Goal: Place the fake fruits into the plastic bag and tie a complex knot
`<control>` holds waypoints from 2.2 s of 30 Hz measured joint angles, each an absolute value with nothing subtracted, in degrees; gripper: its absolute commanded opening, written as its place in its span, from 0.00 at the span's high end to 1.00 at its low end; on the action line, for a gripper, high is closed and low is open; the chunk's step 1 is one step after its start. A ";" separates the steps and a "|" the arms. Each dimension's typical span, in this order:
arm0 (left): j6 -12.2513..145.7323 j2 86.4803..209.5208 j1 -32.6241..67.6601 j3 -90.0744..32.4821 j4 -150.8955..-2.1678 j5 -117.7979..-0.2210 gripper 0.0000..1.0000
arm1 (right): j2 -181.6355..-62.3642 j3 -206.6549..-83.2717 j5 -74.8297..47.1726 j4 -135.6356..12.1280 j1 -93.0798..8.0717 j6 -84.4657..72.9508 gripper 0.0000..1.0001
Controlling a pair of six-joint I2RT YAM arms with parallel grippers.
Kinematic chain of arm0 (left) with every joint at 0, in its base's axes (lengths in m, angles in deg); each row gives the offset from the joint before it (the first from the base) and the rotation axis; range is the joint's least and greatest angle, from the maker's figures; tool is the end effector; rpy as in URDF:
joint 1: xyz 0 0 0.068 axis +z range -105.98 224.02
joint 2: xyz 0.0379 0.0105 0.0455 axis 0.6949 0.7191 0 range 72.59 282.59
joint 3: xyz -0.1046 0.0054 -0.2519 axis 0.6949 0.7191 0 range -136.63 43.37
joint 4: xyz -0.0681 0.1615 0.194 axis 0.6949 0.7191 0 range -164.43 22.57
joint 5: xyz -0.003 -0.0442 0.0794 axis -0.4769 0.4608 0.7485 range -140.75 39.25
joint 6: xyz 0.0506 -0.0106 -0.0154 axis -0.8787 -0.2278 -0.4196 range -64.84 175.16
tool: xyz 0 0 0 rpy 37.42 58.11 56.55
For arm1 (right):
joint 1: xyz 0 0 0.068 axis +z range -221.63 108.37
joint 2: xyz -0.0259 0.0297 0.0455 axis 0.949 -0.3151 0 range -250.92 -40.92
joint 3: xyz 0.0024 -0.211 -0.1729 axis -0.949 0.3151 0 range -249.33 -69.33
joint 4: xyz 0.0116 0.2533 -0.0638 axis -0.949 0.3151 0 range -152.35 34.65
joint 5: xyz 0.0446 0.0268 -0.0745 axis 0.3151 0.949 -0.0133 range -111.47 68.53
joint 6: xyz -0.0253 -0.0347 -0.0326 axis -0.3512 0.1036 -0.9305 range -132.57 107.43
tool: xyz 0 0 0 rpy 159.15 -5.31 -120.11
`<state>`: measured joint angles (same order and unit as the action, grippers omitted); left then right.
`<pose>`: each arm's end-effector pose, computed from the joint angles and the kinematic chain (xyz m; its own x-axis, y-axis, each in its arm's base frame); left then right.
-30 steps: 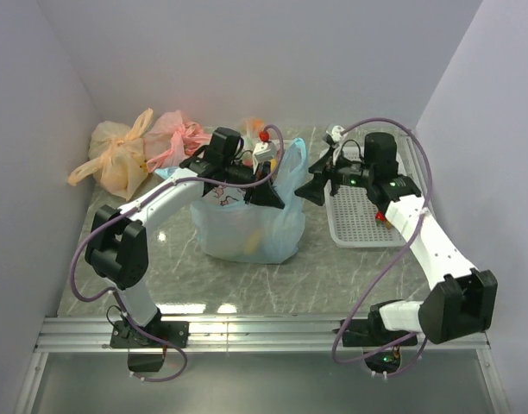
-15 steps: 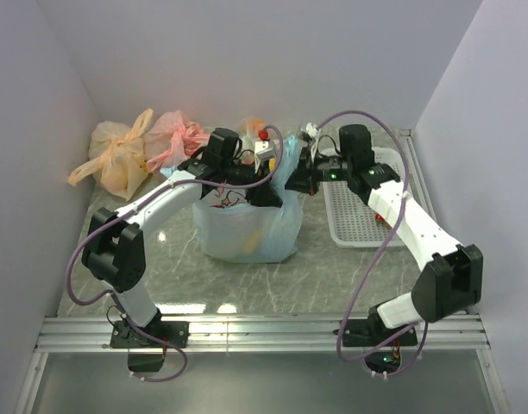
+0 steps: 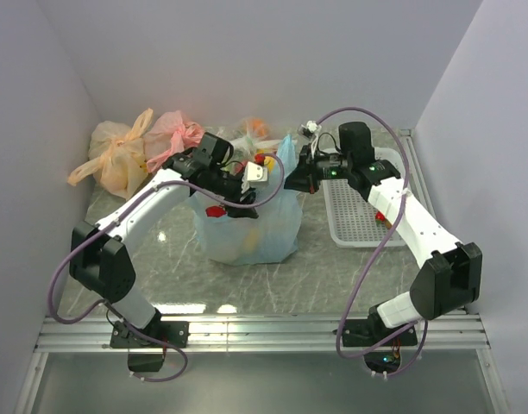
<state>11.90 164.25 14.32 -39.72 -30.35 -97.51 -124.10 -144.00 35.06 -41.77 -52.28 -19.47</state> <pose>0.2811 -0.1902 0.3220 -0.0070 0.5445 -0.8387 1.0000 0.0039 -0.0059 0.2936 0.1347 0.3532 -0.3509 -0.1933 -0.9162 -0.9193 0.2574 0.2978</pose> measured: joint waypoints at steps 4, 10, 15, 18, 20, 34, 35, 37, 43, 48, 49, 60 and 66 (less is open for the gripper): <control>10.41 165.21 14.52 -36.48 -31.03 -96.35 0.97 | -124.10 -143.39 33.05 -42.10 -52.28 -17.61 1.00; 21.07 162.13 14.61 -23.37 -46.20 -97.58 1.00 | -128.88 -140.00 29.51 -46.08 -52.28 -7.93 1.00; 35.78 162.02 14.52 -15.19 -60.43 -96.13 1.00 | -136.01 -138.93 27.26 -48.46 -52.54 0.84 1.00; 42.43 162.22 14.52 -13.16 -65.35 -95.19 1.00 | -136.90 -138.60 27.72 -48.72 -52.93 4.75 0.71; 45.95 162.35 14.52 -12.74 -67.75 -94.95 1.00 | -136.10 -137.66 29.23 -50.32 -53.70 6.80 0.30; 55.28 162.37 13.43 -12.50 -75.14 -97.42 0.99 | -127.75 -128.11 28.40 -64.15 -50.18 15.11 0.12; 55.43 162.37 13.23 -12.46 -75.29 -97.42 0.99 | -128.55 -128.75 27.02 -64.06 -49.22 15.33 0.12; 55.72 162.37 12.93 -12.44 -75.38 -97.40 0.99 | -130.08 -129.91 24.13 -64.11 -47.60 15.92 0.19; 56.02 162.35 12.18 -11.67 -75.64 -96.66 0.98 | -133.28 -131.96 16.97 -63.52 -45.83 18.91 0.91; 56.22 162.37 11.26 -11.04 -75.40 -94.71 0.91 | -136.14 -134.26 13.88 -59.56 -44.01 16.60 1.00; 55.94 162.42 11.42 -10.91 -74.90 -95.35 0.90 | -136.14 -134.23 13.32 -58.95 -43.42 14.69 1.00; 37.45 164.34 18.24 -13.84 -55.10 -103.59 0.47 | -135.31 -129.99 6.32 -58.01 -40.23 -6.05 1.00; 30.39 159.75 20.20 -22.27 -43.45 -104.88 0.28 | -135.22 -130.04 3.55 -57.49 -39.53 -9.61 1.00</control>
